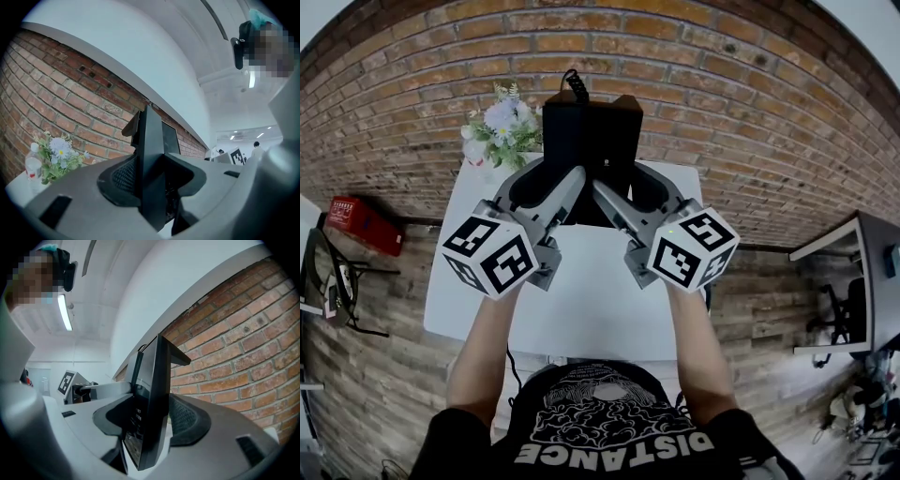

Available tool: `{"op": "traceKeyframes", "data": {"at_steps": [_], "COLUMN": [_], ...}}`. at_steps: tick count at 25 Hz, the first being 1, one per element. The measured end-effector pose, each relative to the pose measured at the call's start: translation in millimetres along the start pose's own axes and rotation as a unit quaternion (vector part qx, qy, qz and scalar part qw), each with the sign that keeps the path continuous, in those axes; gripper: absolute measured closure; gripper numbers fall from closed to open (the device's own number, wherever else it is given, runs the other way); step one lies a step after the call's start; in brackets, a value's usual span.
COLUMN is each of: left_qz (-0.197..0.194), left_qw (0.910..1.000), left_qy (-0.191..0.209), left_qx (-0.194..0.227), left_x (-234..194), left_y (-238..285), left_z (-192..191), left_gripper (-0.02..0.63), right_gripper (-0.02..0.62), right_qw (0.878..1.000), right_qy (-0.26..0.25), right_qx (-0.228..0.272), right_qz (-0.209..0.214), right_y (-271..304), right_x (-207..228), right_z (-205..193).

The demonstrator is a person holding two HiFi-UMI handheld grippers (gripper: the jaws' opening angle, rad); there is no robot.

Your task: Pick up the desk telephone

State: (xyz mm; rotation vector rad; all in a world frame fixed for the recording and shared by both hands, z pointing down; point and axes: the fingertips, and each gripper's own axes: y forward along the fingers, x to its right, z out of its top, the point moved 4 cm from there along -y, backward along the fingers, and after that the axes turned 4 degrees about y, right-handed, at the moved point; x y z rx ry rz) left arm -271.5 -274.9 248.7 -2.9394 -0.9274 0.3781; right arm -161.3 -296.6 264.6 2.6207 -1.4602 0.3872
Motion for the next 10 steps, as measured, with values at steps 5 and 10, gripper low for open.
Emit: {"op": "traceKeyframes", "data": {"at_steps": [5,10], "left_qz": [0.0,-0.001], "left_qw": [1.0,1.0], "left_qy": [-0.004,-0.006], "left_qx": [-0.001,-0.004], "left_x": [-1.1,-2.5], "left_y": [-0.5,-1.0], "left_z": [-3.3,-7.9], "left_gripper": [0.437,0.437], "right_gripper": [0.36,0.36], "right_qw": [1.0,1.0], "right_qy": [-0.001,0.002], "right_qx": [-0.003,-0.006], "right_qz": [-0.001,-0.003], "right_y": [0.3,0.2], "right_x": [0.7,1.7], "right_z": [-3.1,-7.6]}}
